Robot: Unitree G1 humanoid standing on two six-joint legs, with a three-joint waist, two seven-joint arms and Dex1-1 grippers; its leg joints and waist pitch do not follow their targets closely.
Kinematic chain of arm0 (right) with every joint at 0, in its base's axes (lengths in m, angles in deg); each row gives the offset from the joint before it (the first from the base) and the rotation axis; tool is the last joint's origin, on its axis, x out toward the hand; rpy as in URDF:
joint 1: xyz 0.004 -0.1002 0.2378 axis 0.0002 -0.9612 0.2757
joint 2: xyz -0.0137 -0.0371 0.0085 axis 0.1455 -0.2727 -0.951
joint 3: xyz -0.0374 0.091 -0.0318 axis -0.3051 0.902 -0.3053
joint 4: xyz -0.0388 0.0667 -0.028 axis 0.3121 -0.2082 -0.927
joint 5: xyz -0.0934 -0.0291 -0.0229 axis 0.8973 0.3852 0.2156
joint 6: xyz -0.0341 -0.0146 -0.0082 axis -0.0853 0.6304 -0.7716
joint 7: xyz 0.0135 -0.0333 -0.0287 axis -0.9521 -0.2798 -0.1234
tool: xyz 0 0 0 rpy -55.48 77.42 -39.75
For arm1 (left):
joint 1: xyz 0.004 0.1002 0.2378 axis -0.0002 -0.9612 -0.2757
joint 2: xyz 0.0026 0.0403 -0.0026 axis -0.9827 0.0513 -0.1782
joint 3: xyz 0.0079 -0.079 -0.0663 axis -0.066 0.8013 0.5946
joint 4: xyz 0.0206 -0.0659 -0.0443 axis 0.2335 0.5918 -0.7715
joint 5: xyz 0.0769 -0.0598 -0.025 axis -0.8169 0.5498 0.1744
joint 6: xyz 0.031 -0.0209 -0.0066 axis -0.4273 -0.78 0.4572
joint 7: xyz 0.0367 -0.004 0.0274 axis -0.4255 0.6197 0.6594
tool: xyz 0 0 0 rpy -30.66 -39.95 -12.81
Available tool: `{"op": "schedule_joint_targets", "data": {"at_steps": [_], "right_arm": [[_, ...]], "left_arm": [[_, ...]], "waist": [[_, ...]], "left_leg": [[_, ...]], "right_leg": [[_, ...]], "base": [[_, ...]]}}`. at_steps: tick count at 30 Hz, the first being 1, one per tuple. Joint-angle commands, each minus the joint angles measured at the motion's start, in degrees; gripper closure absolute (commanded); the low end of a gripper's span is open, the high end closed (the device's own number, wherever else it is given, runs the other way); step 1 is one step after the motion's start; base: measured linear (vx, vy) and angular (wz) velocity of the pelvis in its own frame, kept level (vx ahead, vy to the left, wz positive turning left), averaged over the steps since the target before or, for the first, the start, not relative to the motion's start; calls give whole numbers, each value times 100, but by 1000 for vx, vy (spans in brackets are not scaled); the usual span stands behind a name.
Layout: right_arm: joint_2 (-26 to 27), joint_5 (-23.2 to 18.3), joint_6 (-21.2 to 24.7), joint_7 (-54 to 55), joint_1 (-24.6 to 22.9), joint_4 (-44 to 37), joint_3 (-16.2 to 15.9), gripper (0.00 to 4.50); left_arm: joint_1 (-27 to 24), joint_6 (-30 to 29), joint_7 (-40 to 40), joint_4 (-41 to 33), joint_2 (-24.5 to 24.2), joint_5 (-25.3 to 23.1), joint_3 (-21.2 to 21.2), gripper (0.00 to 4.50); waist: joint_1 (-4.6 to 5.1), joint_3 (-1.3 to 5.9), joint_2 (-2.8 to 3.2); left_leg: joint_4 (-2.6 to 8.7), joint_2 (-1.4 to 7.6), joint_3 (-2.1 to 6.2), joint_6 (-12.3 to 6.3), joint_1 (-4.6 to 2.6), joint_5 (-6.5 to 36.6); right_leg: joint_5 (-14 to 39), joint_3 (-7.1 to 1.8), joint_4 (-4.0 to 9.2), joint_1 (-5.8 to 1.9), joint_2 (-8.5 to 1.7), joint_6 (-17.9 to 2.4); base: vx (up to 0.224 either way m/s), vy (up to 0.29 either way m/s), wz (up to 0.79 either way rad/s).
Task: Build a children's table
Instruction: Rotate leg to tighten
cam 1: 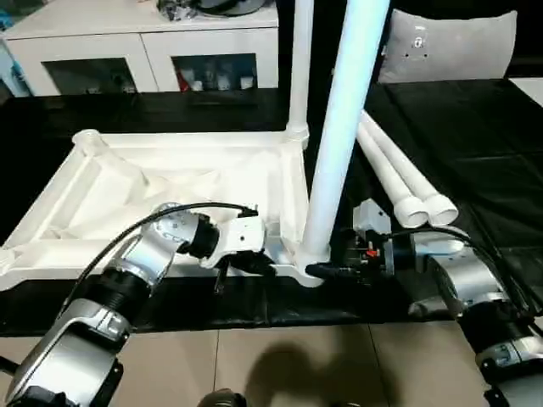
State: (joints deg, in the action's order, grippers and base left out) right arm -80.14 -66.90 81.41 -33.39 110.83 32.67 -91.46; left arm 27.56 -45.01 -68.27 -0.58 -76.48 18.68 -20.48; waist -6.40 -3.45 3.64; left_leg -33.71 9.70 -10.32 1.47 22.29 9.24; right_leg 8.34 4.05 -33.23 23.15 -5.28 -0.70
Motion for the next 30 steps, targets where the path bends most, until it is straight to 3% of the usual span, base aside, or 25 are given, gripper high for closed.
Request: {"op": "schedule_joint_targets", "data": {"at_steps": [1,8,13,14,16,17,20,22,24,27,30], "right_arm": [[22,-18,72,-3,133,42,5,148],[105,-77,155,-49,49,19,17,176],[548,-264,512,607,-306,-254,187,178],[807,-163,513,1204,-343,-184,270,178],[882,-134,514,1373,-354,-163,294,178],[1232,1,524,2221,-239,108,435,178],[1686,-29,653,3123,-36,455,680,178],[1877,-42,677,3487,64,611,778,178],[2146,85,658,4208,221,871,944,178],[2228,261,545,4769,356,1088,1001,178],[2217,411,286,4885,367,1087,1025,178]], "left_arm": [[21,176,-324,22,-1,-77,-205,450],[-11,137,-327,32,-23,-37,-162,450],[-248,-829,368,-460,188,196,234,450],[-325,-1256,678,-662,339,286,375,450],[-347,-1380,766,-723,381,312,414,450],[-399,-1730,1229,-926,599,221,470,450],[-394,-2096,1798,-1040,954,125,526,450],[-294,-2250,2198,-940,1176,39,585,450],[-97,-2510,3070,-752,1579,-128,784,450],[16,-2605,3566,-675,1793,-171,901,450],[4,-2622,3656,-759,1797,-288,883,450]], "waist": [[2,447,-114],[-4,457,-121],[12,439,-92],[42,426,-91],[75,402,-90],[118,396,-93],[306,372,-126],[414,370,-102],[468,377,-113],[465,380,-124],[441,403,-123]], "left_leg": [[398,353,98,-328,-125,1558],[403,353,100,-289,-129,1587],[434,368,103,-192,-139,1743],[447,361,112,-109,-147,1880],[455,334,135,-26,-146,2066],[461,332,150,64,-166,2227],[471,303,200,208,-163,2569],[467,285,211,157,-149,2650],[451,276,201,152,-169,2675],[422,245,182,27,-169,2614],[428,257,166,-51,-148,2467]], "right_leg": [[1954,-219,346,-237,-368,-1220],[1834,-217,331,-243,-366,-1257],[1977,-225,345,-239,-367,-1248],[2179,-222,358,-223,-364,-1202],[2502,-205,385,-218,-366,-1115],[2740,-207,416,-202,-379,-1020],[3237,-167,461,-188,-386,-828],[3328,-144,520,-193,-378,-706],[3203,-139,538,-164,-355,-756],[3218,-131,577,-153,-351,-723],[2915,-151,553,-165,-345,-767]], "base": [[0,0,0],[0,0,0],[0,0,0],[0,0,0],[0,0,0],[0,0,0],[0,0,0],[0,0,0],[0,0,0],[0,0,0],[0,0,0]]}}
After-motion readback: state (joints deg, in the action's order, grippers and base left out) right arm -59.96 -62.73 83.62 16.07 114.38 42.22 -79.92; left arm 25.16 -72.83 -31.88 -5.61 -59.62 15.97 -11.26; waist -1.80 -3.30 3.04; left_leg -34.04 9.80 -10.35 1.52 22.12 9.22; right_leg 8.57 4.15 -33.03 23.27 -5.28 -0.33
